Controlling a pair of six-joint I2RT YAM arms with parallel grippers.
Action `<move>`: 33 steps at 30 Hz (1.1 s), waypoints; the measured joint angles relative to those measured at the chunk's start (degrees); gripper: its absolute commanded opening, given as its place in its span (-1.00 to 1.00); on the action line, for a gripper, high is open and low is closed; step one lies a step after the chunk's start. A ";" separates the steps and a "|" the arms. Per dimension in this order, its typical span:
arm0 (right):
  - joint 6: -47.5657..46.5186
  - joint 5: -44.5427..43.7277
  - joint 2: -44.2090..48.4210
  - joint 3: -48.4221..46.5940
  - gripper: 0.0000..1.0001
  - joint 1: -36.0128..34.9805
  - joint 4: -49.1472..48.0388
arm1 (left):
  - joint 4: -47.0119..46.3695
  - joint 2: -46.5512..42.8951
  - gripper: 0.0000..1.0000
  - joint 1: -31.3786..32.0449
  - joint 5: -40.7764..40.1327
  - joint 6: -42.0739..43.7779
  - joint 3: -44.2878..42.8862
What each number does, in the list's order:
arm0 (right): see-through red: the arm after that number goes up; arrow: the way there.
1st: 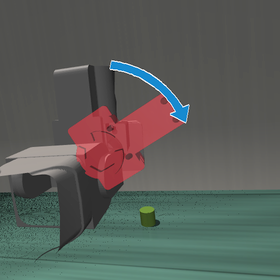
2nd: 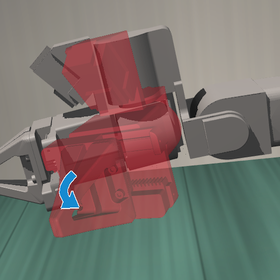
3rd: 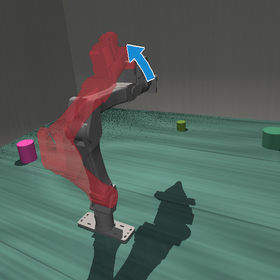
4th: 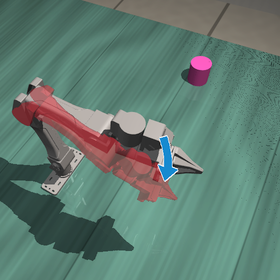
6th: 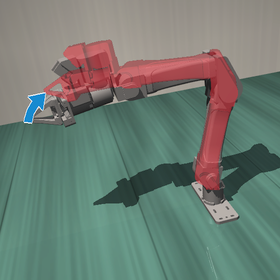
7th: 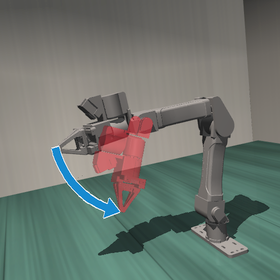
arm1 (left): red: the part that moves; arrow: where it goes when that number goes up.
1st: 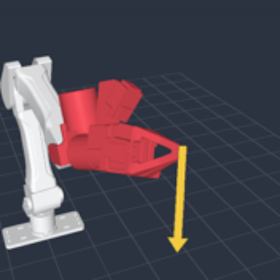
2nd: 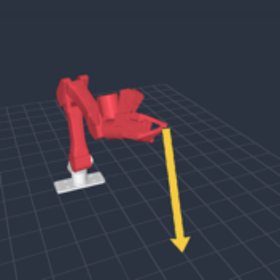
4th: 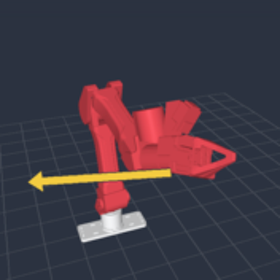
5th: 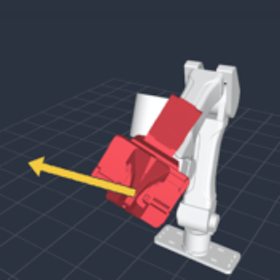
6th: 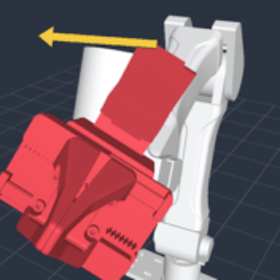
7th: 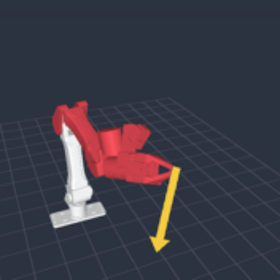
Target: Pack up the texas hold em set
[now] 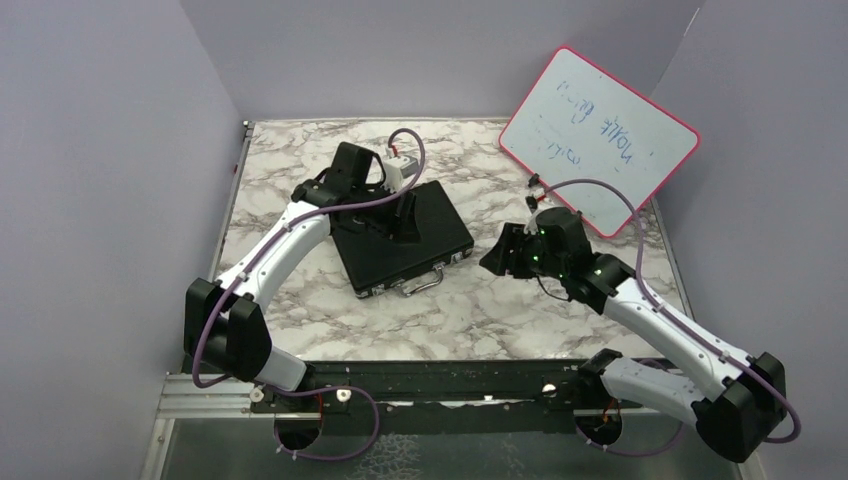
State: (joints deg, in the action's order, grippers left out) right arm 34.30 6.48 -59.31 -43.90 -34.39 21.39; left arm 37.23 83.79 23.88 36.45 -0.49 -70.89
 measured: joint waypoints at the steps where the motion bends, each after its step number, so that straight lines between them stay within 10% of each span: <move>1: -0.57 0.81 -1.55 -0.20 -0.01 0.00 -0.63 | -0.70 0.00 0.06 0.13 -0.87 -0.52 1.01; 14: -2.36 4.66 -19.17 -3.91 -0.20 0.00 -8.39 | -5.07 6.34 -0.47 1.31 -15.41 -6.29 8.61; 33: -0.33 2.36 -28.02 -5.77 -0.78 0.00 -11.02 | -3.21 8.44 -0.64 4.24 -24.50 -6.32 6.12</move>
State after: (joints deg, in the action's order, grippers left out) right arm 33.98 8.84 -87.33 -49.67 -34.39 10.37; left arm 34.02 92.23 28.12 11.94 -6.81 -64.77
